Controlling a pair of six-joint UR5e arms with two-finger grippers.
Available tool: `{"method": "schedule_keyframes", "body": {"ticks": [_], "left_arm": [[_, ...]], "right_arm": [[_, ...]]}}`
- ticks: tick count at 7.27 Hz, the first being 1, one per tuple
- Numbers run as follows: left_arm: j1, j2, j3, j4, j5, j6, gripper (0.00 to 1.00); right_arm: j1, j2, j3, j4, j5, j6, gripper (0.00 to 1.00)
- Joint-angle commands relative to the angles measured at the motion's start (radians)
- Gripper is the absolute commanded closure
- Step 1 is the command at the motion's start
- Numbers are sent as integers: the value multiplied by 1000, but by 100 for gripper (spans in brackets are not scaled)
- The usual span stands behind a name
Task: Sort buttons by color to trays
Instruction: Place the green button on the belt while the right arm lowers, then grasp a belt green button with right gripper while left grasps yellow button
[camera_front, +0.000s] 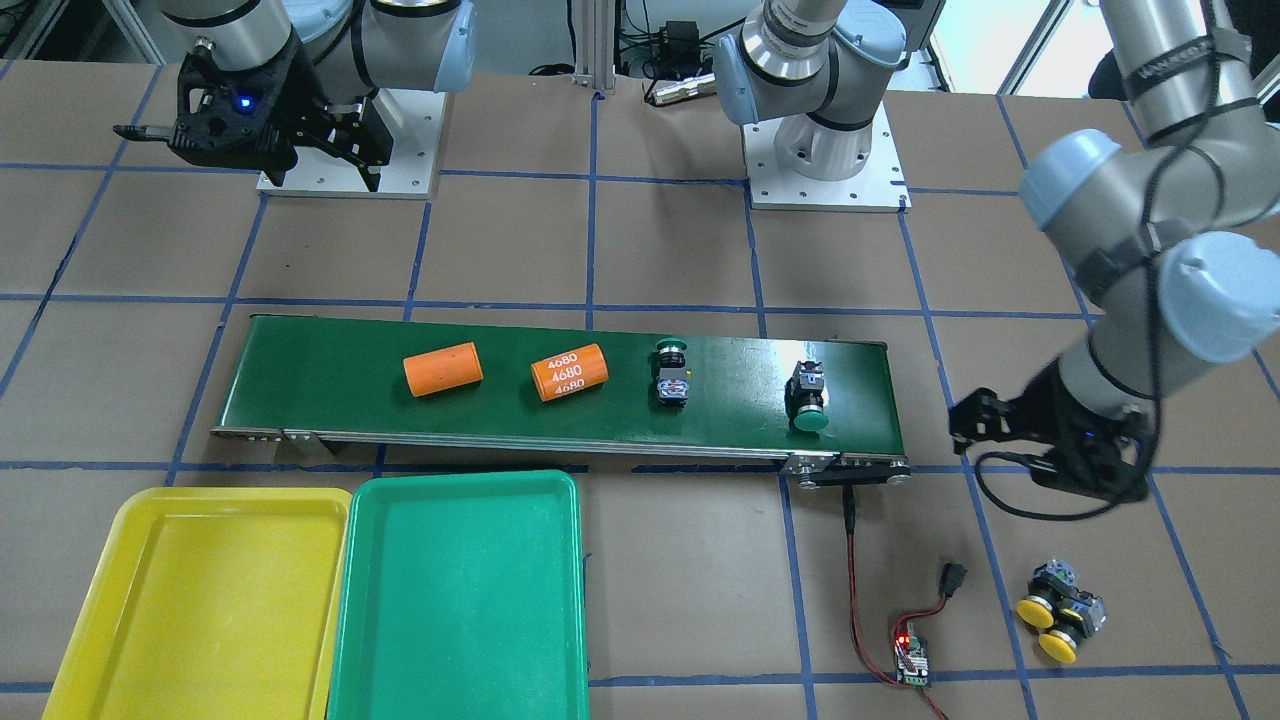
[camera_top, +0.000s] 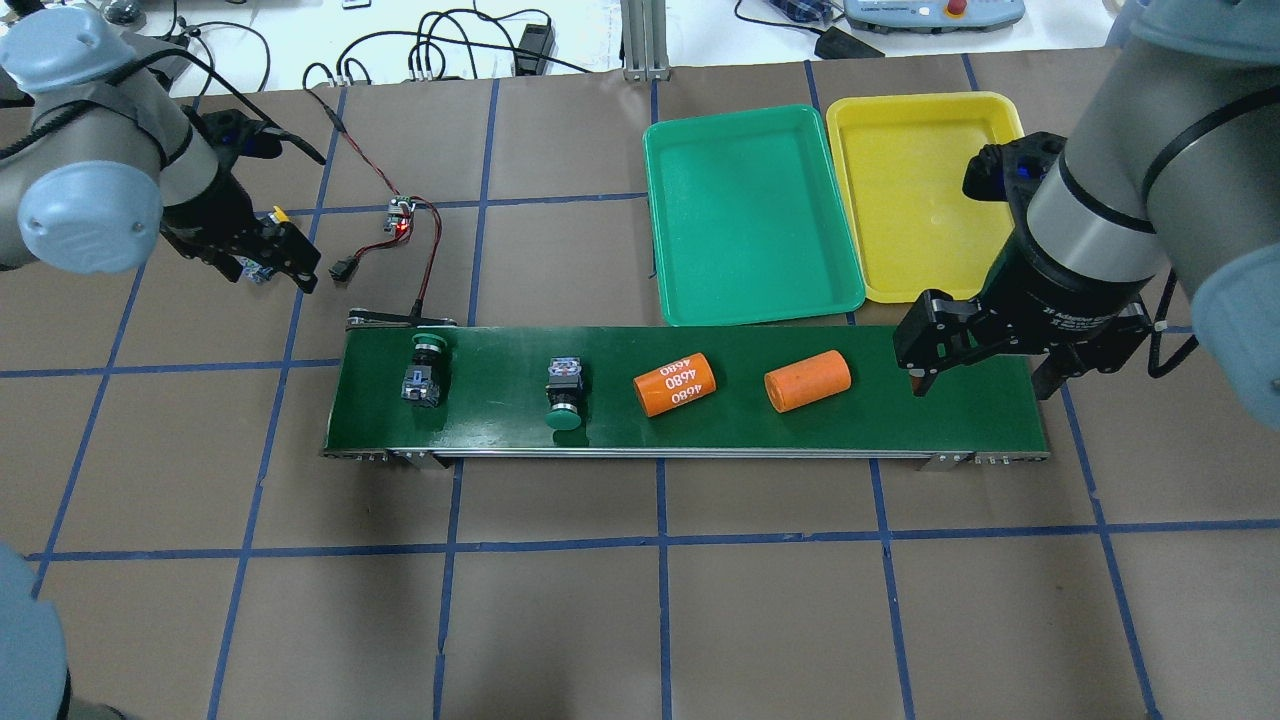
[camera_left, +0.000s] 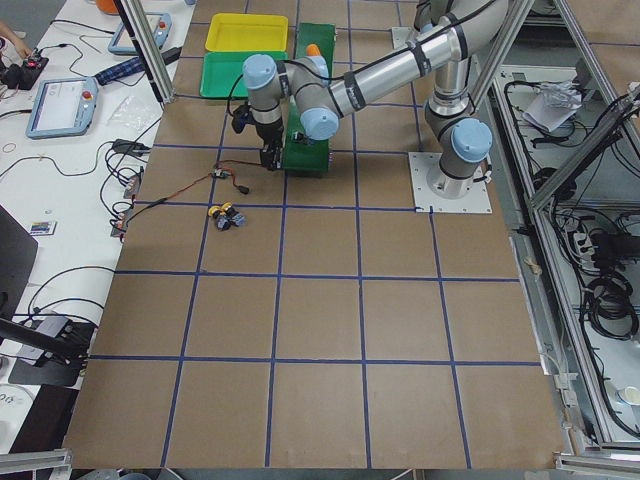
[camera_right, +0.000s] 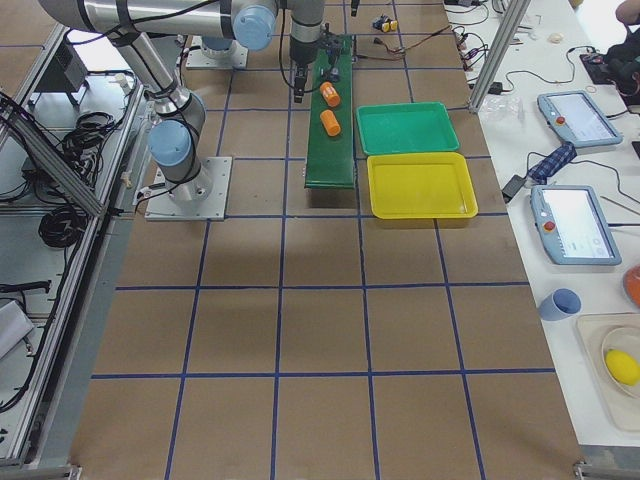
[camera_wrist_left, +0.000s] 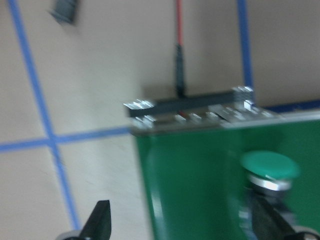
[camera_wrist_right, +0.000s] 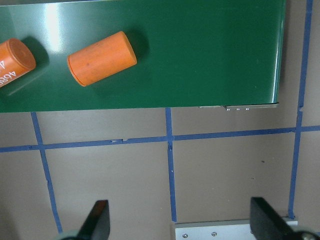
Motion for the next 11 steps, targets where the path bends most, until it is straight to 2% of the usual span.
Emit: {"method": "schedule_keyframes", "body": {"ticks": [1,3,4,5,6,7,10,11], "left_arm": [[63,-217,289,-40,9,207,0],[112,-315,339,-39,-9,241,0],[111,-361,379,17,-9,351,0],[112,-400,431,-2,-6,417,0],[109,-421,453,-74,-11,433,0],[114,-423,454,-150,-73,454,0],[112,-458,467,-150,-80,497,0],[112,-461,474,-150,-81,497,0]], "right_arm": [[8,10,2,-56,7,1,0],[29,71,-3,-145,7,-2,0],[82,78,-1,-177,5,1,0],[139,125,-1,-252,5,19,0],[200,188,-11,-318,4,138,0],[269,226,-14,-353,2,212,0],[383,318,-26,-470,2,331,0],[415,357,-47,-472,1,357,0]]}}
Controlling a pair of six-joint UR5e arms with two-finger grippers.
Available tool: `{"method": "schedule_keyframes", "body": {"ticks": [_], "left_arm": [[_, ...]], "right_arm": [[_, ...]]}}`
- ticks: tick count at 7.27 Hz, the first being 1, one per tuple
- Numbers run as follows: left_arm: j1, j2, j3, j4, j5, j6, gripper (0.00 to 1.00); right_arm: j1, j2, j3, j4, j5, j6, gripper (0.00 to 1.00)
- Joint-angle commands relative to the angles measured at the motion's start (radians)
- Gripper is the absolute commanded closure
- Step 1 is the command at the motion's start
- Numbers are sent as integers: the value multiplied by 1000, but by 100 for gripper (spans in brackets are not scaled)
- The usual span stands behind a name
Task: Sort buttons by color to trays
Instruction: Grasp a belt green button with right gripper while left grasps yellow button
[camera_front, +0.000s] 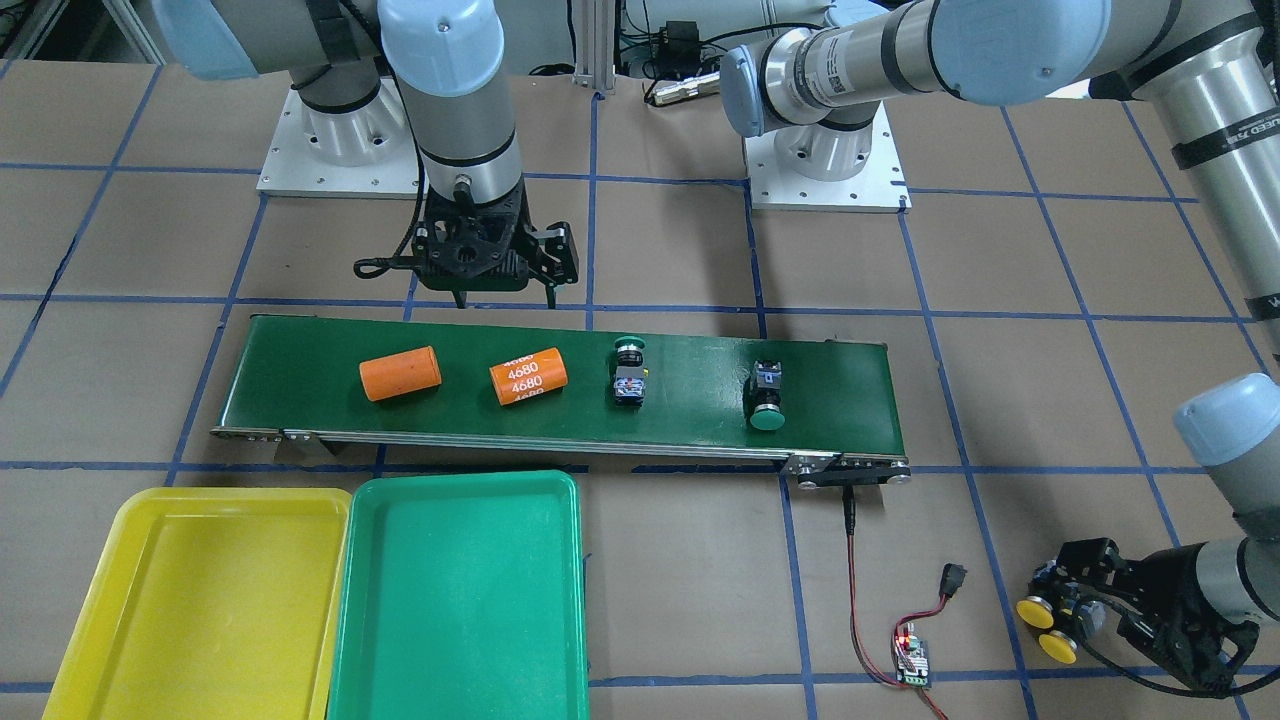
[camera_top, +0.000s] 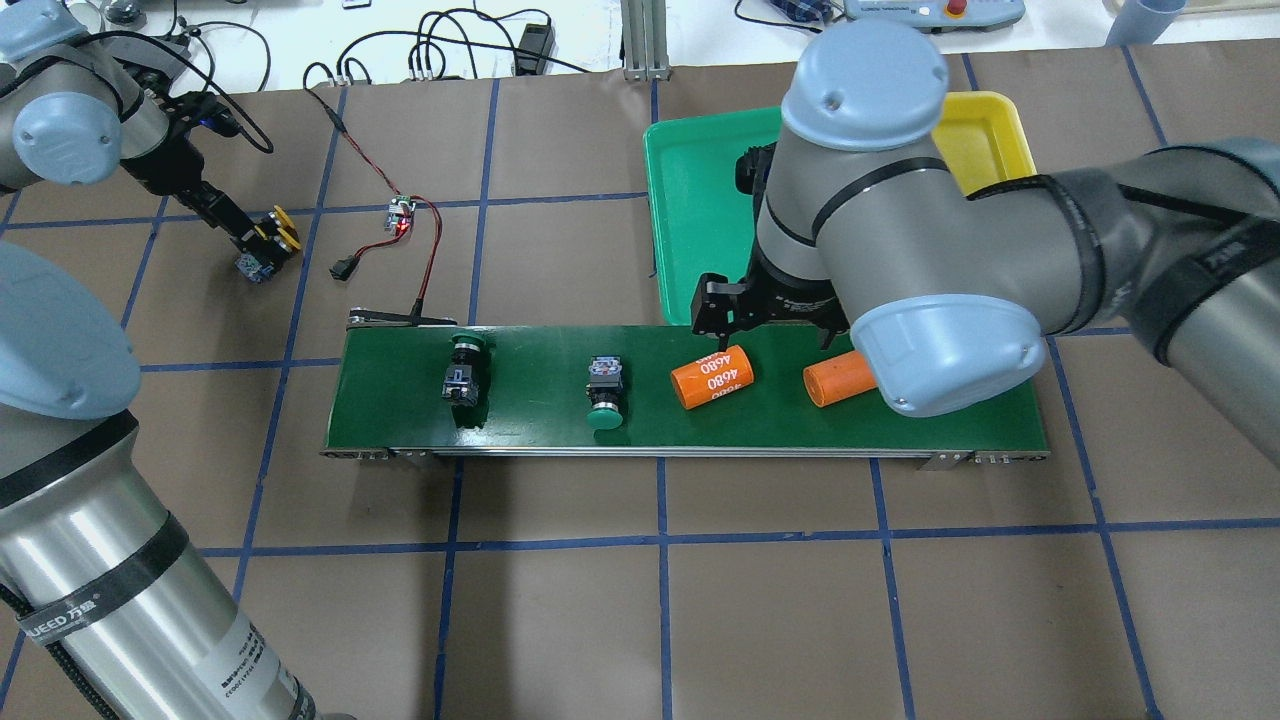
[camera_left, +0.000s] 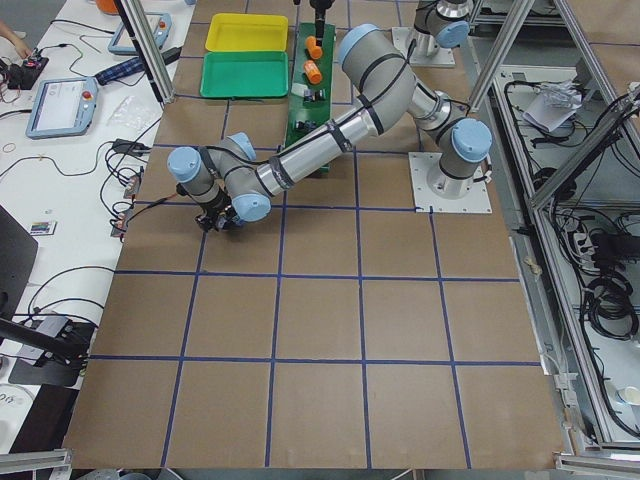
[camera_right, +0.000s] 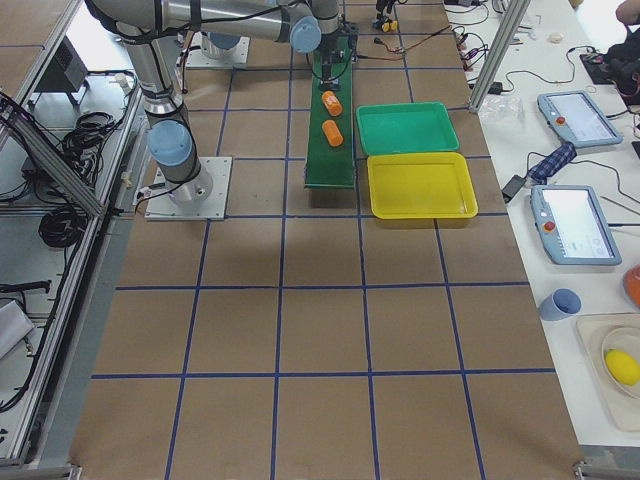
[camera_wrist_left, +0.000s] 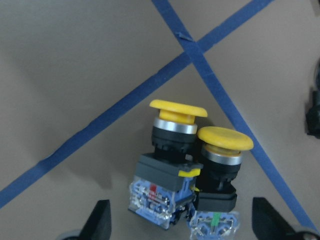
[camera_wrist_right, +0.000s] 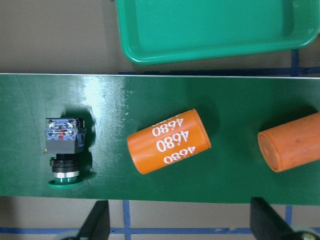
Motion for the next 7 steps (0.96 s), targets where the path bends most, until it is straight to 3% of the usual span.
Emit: {"method": "schedule_keyframes", "body": {"ticks": [1,2,3,6,7], "left_arm": [[0,-14,17,-7,-3,3,0],[1,-21,21,-7,-3,3,3],[1,-24,32,-9,-3,3,12],[3,-35,38,-10,-17,3,54],[3,-35,43,-10,-23,3,59]], "right_arm": [[73,79,-44,-21,0,78,0],[88,111,-56,-19,-9,88,0],[93,129,-56,-29,1,88,0],[86,136,-53,-23,-17,82,0],[84,136,-47,-22,-16,82,0]]}}
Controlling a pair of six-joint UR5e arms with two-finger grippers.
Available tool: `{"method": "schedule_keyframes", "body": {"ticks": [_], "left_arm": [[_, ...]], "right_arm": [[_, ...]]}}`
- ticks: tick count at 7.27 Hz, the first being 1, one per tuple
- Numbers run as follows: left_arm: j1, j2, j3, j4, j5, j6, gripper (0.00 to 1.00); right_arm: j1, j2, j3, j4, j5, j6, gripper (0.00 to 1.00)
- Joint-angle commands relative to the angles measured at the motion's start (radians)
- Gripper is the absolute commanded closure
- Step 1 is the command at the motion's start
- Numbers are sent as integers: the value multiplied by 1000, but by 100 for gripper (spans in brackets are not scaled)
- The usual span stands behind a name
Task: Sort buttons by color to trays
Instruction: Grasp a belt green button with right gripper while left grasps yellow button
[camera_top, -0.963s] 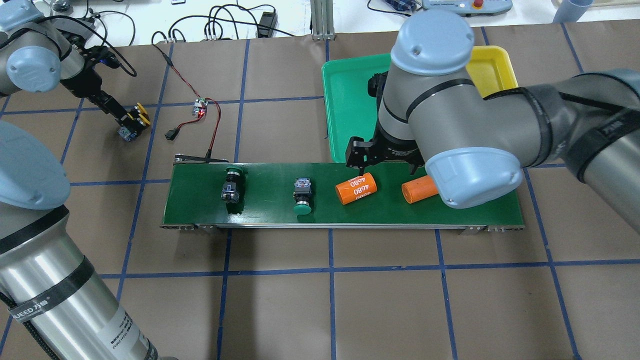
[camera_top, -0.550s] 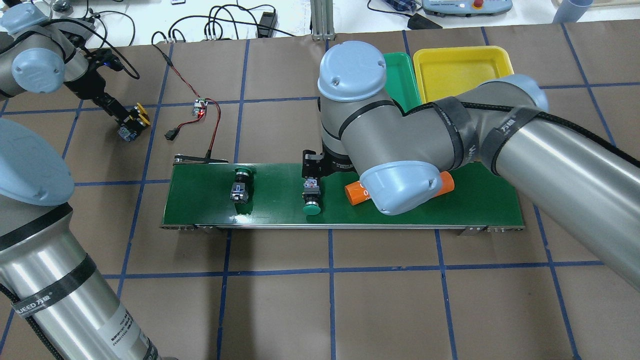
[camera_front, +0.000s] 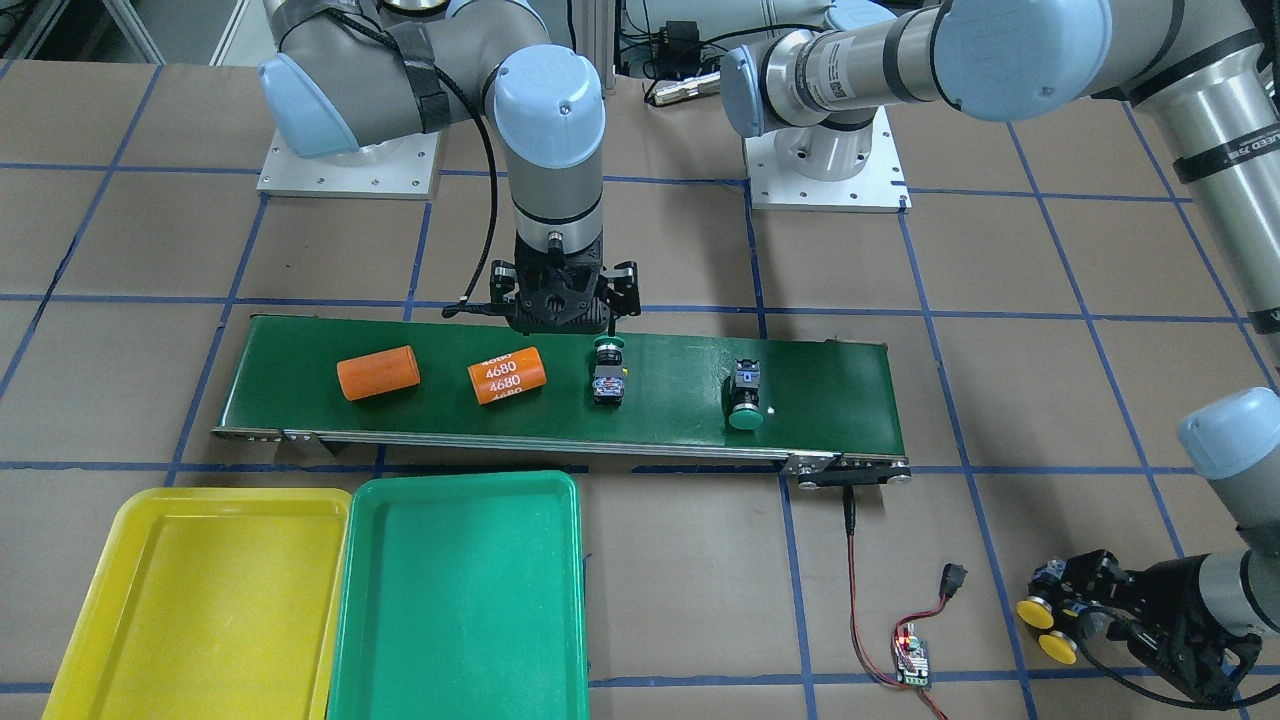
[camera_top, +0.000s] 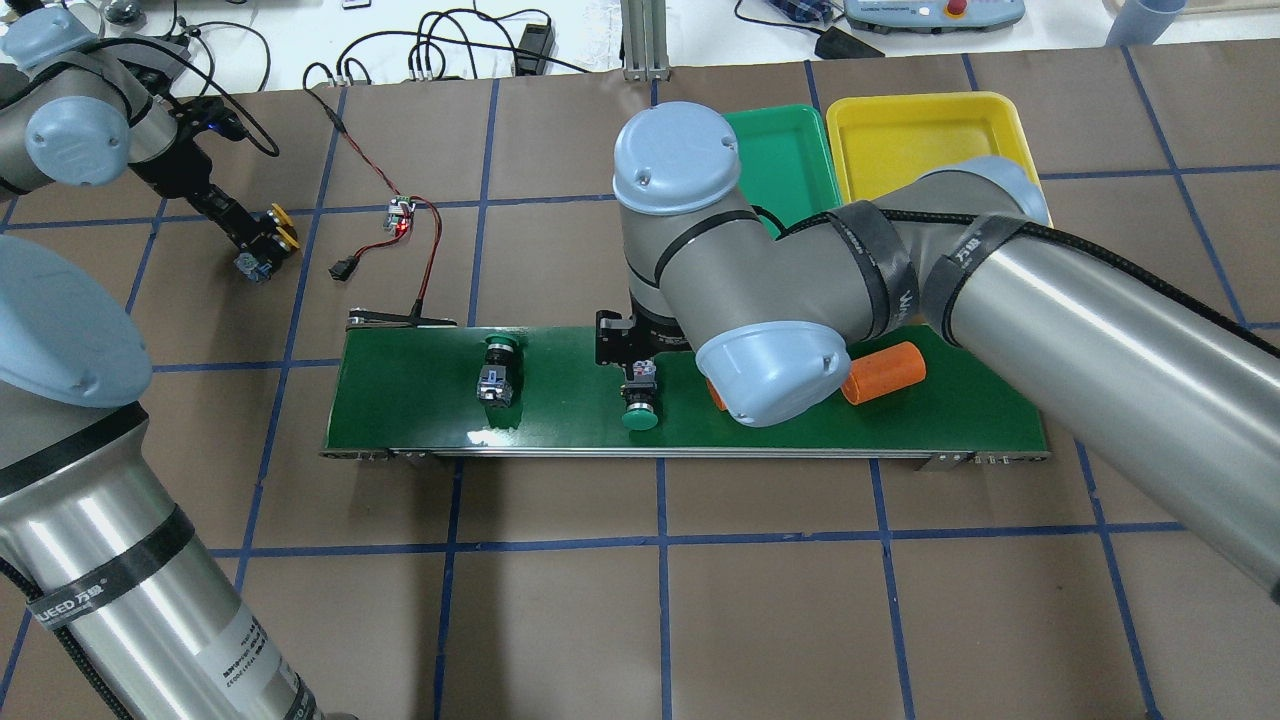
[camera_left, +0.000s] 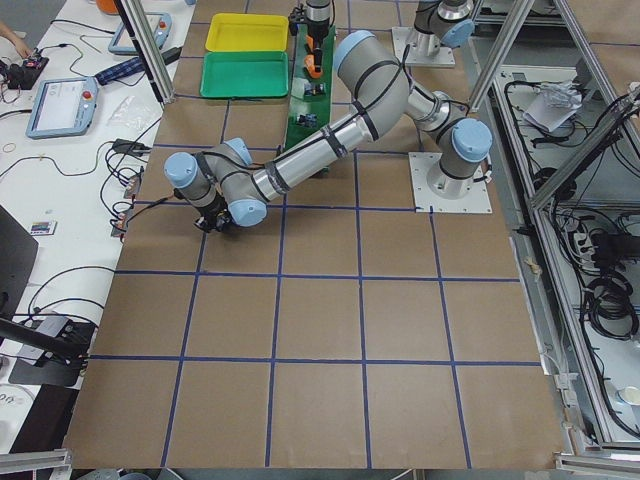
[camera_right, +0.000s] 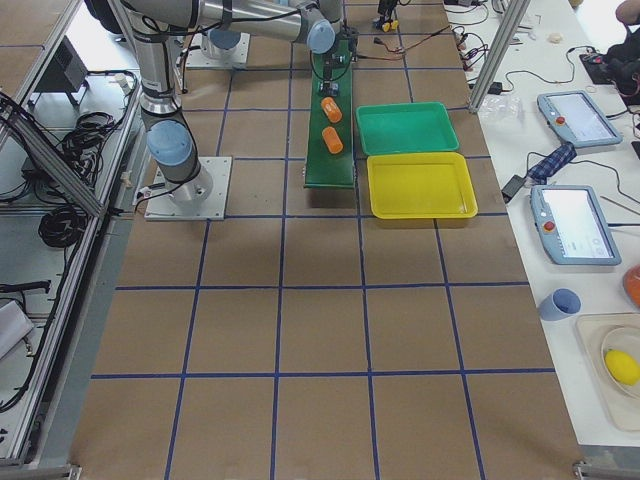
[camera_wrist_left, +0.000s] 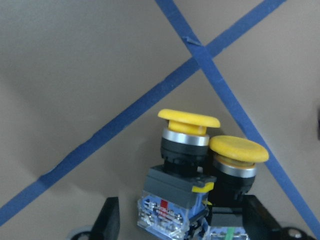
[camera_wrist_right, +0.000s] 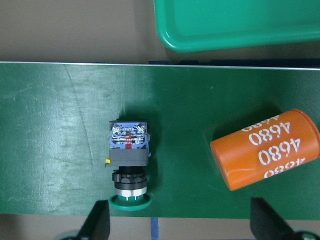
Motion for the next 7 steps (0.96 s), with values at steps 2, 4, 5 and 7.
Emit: {"method": "schedule_keyframes", "body": {"ticks": [2,4,5,7], "left_arm": [[1,1,51,-61,-9,-3,70],[-17,23,58,-131,-14,-20,70],[-35,66,23,-248,-15,-78,77],[-81,221,-173,-281,-15,-323,79]], "right_arm": [[-2,26,7,-9,3,1,0],[-4,61,7,-14,0,-10,0],[-7,72,6,-15,17,-8,0],[-16,119,4,-20,17,-8,0]]}}
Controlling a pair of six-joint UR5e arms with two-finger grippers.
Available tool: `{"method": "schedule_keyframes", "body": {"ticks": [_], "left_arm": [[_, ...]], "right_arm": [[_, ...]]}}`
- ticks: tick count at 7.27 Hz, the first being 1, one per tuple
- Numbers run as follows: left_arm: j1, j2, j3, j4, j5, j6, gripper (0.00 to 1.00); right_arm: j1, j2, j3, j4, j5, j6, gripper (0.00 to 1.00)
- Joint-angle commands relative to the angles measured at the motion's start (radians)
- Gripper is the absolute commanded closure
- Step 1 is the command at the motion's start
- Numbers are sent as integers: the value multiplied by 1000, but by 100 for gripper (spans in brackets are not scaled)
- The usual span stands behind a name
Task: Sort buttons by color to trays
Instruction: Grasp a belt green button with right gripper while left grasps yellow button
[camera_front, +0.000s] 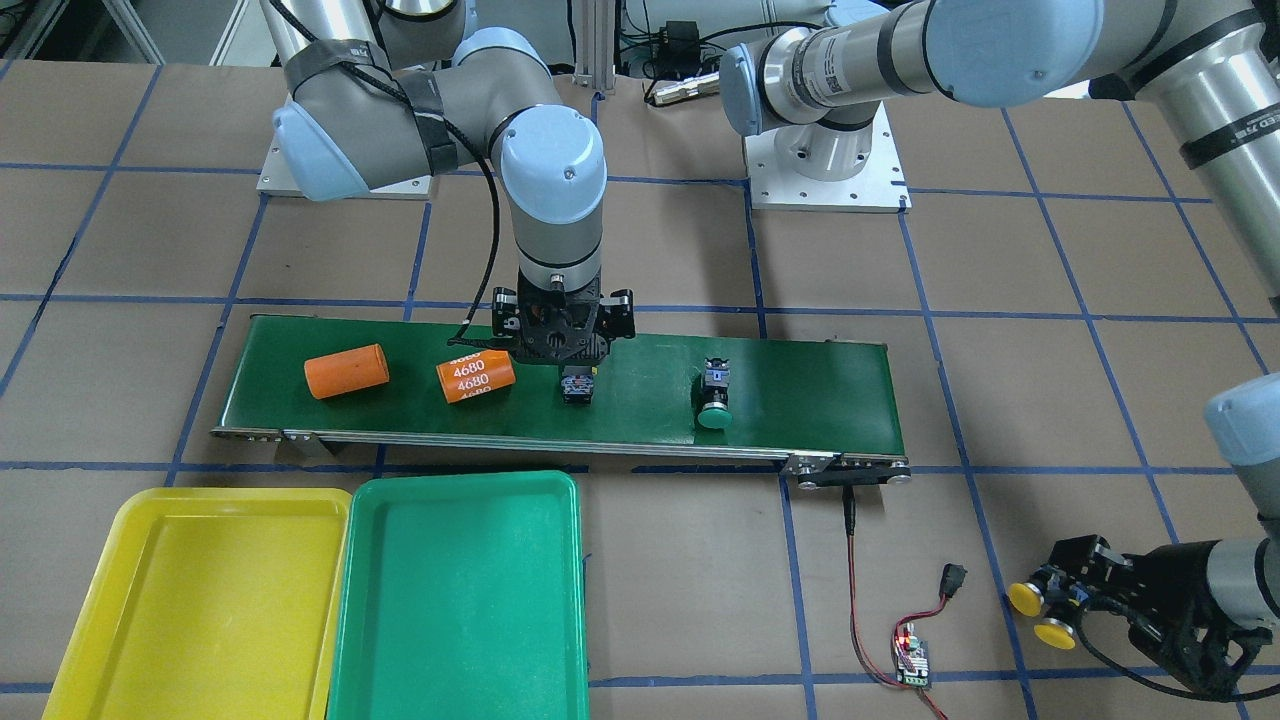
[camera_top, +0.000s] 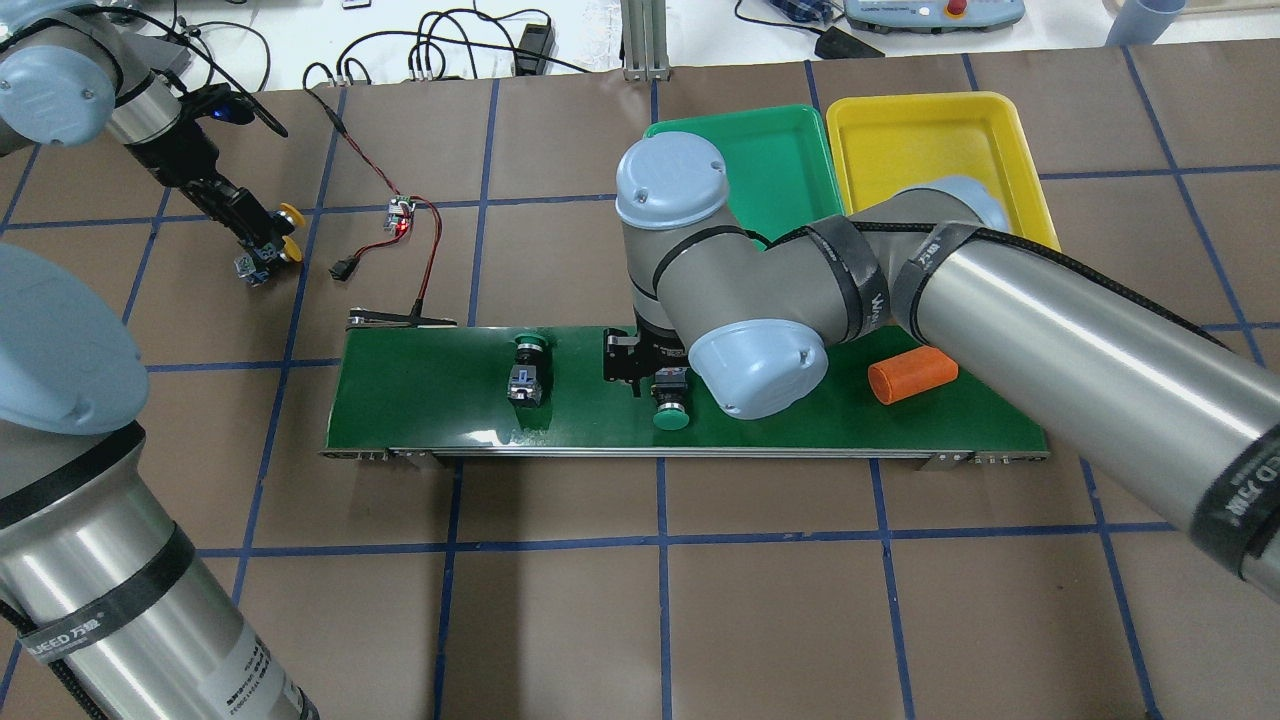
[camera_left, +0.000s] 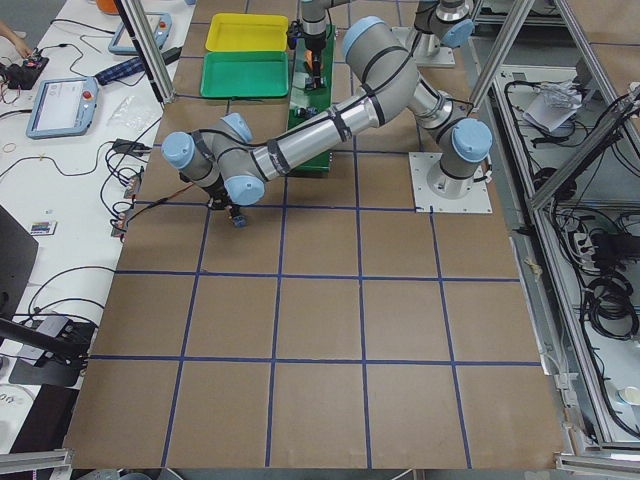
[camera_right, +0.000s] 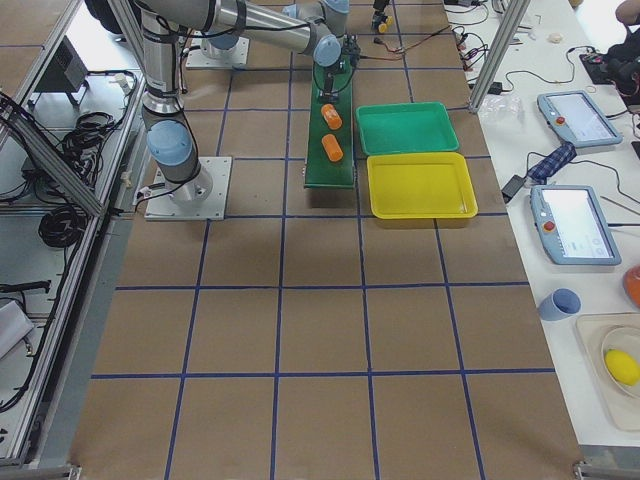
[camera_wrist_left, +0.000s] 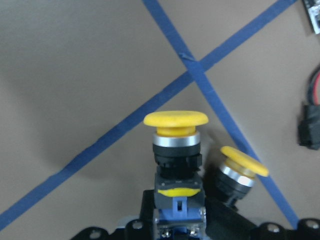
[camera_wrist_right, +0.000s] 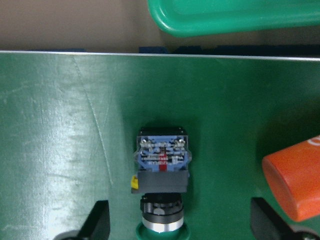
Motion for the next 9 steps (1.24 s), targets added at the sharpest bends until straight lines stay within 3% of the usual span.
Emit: {"method": "schedule_keyframes", "body": {"ticks": [1,2,3,5,6,9], "left_arm": [[-47,188,-240,6,1,-213,81],[-62,278,-341,43,4,-311,100],[-114,346,-435,86,9,-414,100],[-199,444,-624,285,13,-619,100],[-211,487,-705,357,16,-629,100],[-251,563,-793,381,29,-707,100]], "right_arm": [[-30,45,-1,1,4,-2,5],[-41,41,0,4,10,5,59],[-41,43,-1,13,48,10,99],[-42,41,-10,12,53,8,100],[-44,29,-12,12,52,8,100],[-175,15,-142,0,50,-9,100]]}}
